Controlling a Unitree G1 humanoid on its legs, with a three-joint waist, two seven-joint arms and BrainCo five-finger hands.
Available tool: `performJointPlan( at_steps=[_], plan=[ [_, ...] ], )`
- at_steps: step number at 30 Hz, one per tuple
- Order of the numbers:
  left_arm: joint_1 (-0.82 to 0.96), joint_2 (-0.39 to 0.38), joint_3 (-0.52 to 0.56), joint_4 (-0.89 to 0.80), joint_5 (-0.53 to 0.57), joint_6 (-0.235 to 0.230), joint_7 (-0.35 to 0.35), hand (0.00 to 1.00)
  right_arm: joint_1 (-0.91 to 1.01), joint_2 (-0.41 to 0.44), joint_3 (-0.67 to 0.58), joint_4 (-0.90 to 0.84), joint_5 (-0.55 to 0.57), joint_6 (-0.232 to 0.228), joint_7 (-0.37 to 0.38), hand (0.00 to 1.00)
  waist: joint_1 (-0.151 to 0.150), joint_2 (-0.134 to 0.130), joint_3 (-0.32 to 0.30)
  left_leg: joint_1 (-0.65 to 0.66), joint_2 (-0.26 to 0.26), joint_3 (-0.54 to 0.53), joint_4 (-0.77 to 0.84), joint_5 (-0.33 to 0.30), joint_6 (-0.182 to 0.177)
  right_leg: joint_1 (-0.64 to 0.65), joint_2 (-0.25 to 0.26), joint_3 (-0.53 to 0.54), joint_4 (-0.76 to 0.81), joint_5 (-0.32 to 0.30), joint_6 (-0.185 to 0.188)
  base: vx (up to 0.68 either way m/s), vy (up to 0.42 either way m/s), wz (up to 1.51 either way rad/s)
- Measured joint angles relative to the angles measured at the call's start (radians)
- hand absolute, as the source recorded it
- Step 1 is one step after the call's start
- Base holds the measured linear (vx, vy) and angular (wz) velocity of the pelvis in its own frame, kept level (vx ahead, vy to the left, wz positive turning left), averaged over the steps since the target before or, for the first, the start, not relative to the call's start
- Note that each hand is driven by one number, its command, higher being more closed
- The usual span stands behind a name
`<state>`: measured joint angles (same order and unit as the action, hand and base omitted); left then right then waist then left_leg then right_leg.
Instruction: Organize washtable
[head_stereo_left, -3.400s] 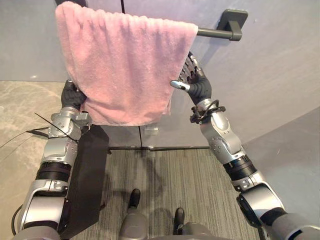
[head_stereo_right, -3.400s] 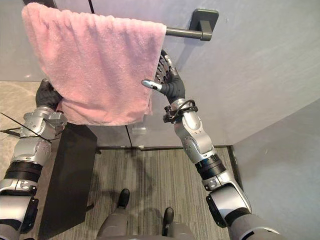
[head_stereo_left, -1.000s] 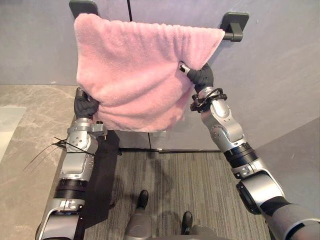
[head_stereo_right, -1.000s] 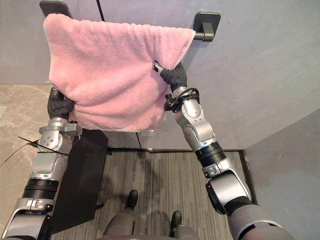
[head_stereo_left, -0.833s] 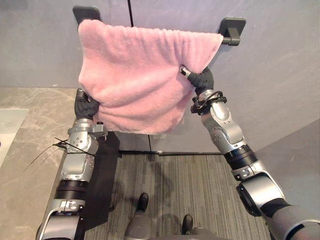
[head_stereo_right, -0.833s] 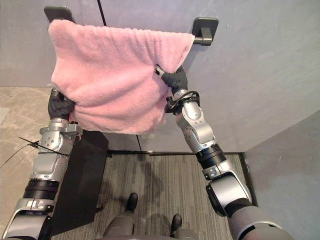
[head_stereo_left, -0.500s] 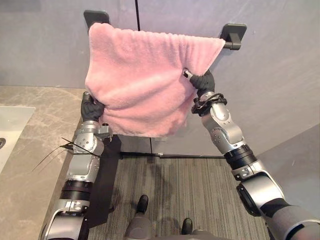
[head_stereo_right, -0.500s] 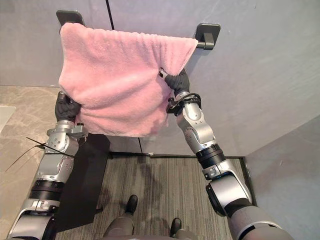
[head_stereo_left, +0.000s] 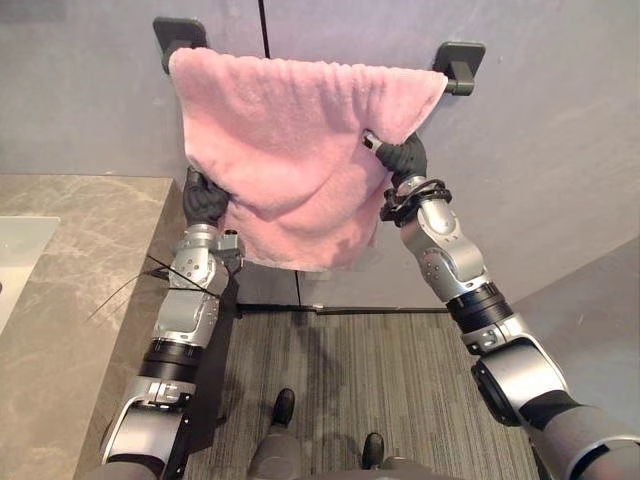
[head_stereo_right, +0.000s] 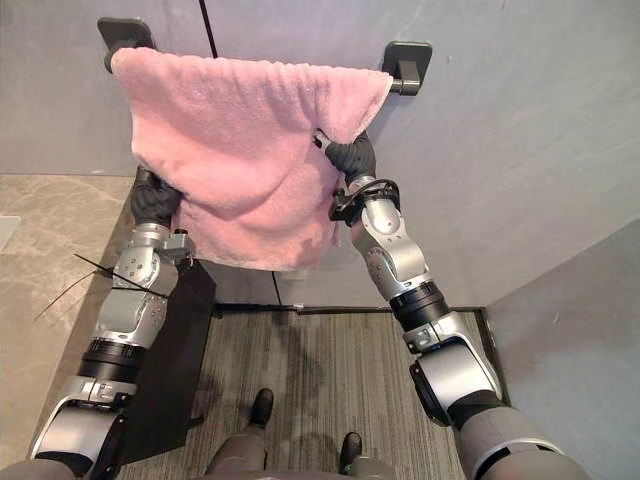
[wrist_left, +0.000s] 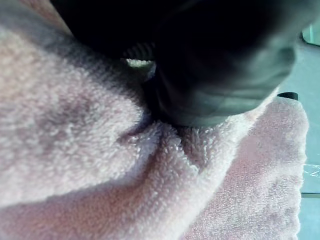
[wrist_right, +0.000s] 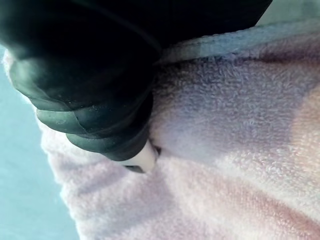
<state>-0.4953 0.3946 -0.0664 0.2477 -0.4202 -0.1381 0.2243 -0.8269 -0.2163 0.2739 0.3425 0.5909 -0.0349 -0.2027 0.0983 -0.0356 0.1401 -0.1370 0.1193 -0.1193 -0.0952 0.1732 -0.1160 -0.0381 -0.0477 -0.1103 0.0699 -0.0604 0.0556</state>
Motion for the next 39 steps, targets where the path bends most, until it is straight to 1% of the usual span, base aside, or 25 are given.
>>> performJointPlan(
  at_steps=[2, 4, 5, 8, 15, 16, 18, 22, 26, 28, 32, 36, 39],
  plan=[
    [-0.038, -0.002, -0.02, 0.035, 0.0, 0.005, 0.001, 1.0, -0.002, 0.003, -0.001, 0.009, 0.0, 0.001, -0.016, 1.0, -0.004, 0.0, 0.0, 0.0, 0.005, -0.001, 0.0, 0.002, -0.001, -0.001, 0.006, 0.0, 0.0, 0.004, -0.004, 0.0, 0.0, 0.0],
    [-0.054, -0.002, -0.025, 0.037, 0.0, 0.008, 0.001, 1.0, -0.009, 0.004, -0.001, 0.016, 0.0, 0.001, -0.022, 1.0, -0.007, 0.0, 0.0, -0.001, 0.009, -0.002, -0.001, 0.002, -0.001, -0.002, 0.01, 0.0, 0.0, 0.006, -0.005, 0.0, 0.0, 0.0],
    [-0.068, -0.002, -0.034, 0.039, 0.0, 0.013, 0.002, 1.0, -0.013, 0.003, -0.008, 0.02, 0.0, 0.001, -0.039, 1.0, -0.01, 0.0, 0.0, -0.002, 0.01, -0.003, -0.003, 0.002, -0.001, -0.003, 0.011, -0.001, -0.001, 0.008, -0.005, -0.03, -0.012, 0.0],
    [-0.093, -0.004, -0.051, 0.046, 0.0, 0.015, 0.002, 1.0, -0.013, 0.003, -0.034, 0.026, 0.001, 0.001, -0.057, 1.0, -0.011, 0.0, 0.0, -0.009, 0.01, -0.004, -0.006, 0.002, -0.001, -0.006, 0.011, -0.002, -0.003, 0.01, -0.004, -0.02, -0.006, 0.01],
    [-0.136, -0.016, -0.051, 0.093, -0.01, 0.019, 0.017, 1.0, -0.025, -0.001, -0.079, 0.026, 0.023, 0.001, -0.081, 1.0, -0.015, 0.0, 0.0, -0.018, 0.007, -0.001, 0.0, 0.006, 0.001, -0.018, 0.008, -0.002, -0.003, 0.011, -0.003, 0.0, -0.002, -0.01],
    [-0.141, -0.018, -0.051, 0.107, -0.01, 0.019, 0.017, 1.0, -0.029, -0.001, -0.08, 0.026, 0.025, 0.001, -0.081, 0.0, -0.019, 0.0, 0.0, -0.017, 0.007, -0.001, 0.0, 0.006, 0.0, -0.018, 0.009, -0.002, -0.003, 0.011, -0.003, 0.0, 0.0, 0.0],
    [-0.142, -0.019, -0.051, 0.116, -0.02, 0.02, 0.018, 1.0, -0.032, -0.001, -0.08, 0.026, 0.025, 0.001, -0.08, 0.0, -0.027, 0.0, 0.0, -0.017, 0.008, -0.001, 0.0, 0.008, -0.003, -0.018, 0.009, -0.001, -0.003, 0.011, -0.003, 0.0, 0.0, 0.0],
    [-0.142, -0.026, -0.051, 0.116, -0.032, 0.02, 0.018, 1.0, -0.031, -0.006, -0.078, 0.026, 0.03, 0.001, -0.072, 0.0, -0.029, 0.001, 0.0, -0.016, 0.011, 0.001, 0.0, 0.009, -0.005, -0.018, 0.012, 0.0, -0.002, 0.013, -0.005, 0.0, -0.002, -0.01],
    [-0.141, -0.029, -0.048, 0.116, -0.05, 0.02, 0.018, 1.0, -0.031, -0.012, -0.072, 0.027, 0.055, 0.001, -0.031, 0.0, -0.029, 0.001, 0.0, -0.014, 0.013, 0.003, 0.0, 0.009, -0.005, -0.018, 0.012, 0.001, -0.002, 0.015, -0.004, 0.0, 0.0, 0.0],
    [-0.141, -0.029, -0.047, 0.116, -0.052, 0.019, 0.018, 1.0, -0.031, -0.016, -0.067, 0.027, 0.068, 0.001, -0.024, 0.0, -0.028, 0.001, 0.0, -0.014, 0.013, 0.004, -0.001, 0.009, -0.005, -0.018, 0.012, 0.001, -0.002, 0.016, -0.004, 0.0, 0.0, 0.0],
    [-0.105, -0.029, -0.004, 0.115, -0.06, 0.019, 0.019, 1.0, -0.031, -0.03, -0.066, 0.033, 0.068, 0.0, 0.007, 0.0, -0.028, 0.001, 0.0, -0.011, 0.013, 0.007, 0.0, 0.009, -0.005, -0.016, 0.011, 0.003, -0.003, 0.016, -0.004, 0.0, 0.0, 0.0],
    [-0.084, -0.029, 0.025, 0.115, -0.067, 0.019, 0.018, 1.0, -0.024, -0.043, -0.066, 0.036, 0.068, 0.0, 0.011, 0.0, -0.028, 0.002, 0.0, -0.007, 0.013, 0.009, 0.0, 0.009, -0.005, -0.012, 0.011, 0.004, -0.004, 0.016, -0.004, 0.0, 0.0, 0.0],
    [-0.071, -0.026, 0.048, 0.115, -0.069, 0.018, 0.018, 1.0, -0.002, -0.052, -0.067, 0.036, 0.068, -0.002, 0.013, 0.0, -0.027, 0.008, -0.001, -0.002, 0.013, 0.009, 0.0, 0.009, -0.005, -0.006, 0.011, 0.003, -0.005, 0.016, -0.004, 0.0, 0.0, 0.0]
  ],
)
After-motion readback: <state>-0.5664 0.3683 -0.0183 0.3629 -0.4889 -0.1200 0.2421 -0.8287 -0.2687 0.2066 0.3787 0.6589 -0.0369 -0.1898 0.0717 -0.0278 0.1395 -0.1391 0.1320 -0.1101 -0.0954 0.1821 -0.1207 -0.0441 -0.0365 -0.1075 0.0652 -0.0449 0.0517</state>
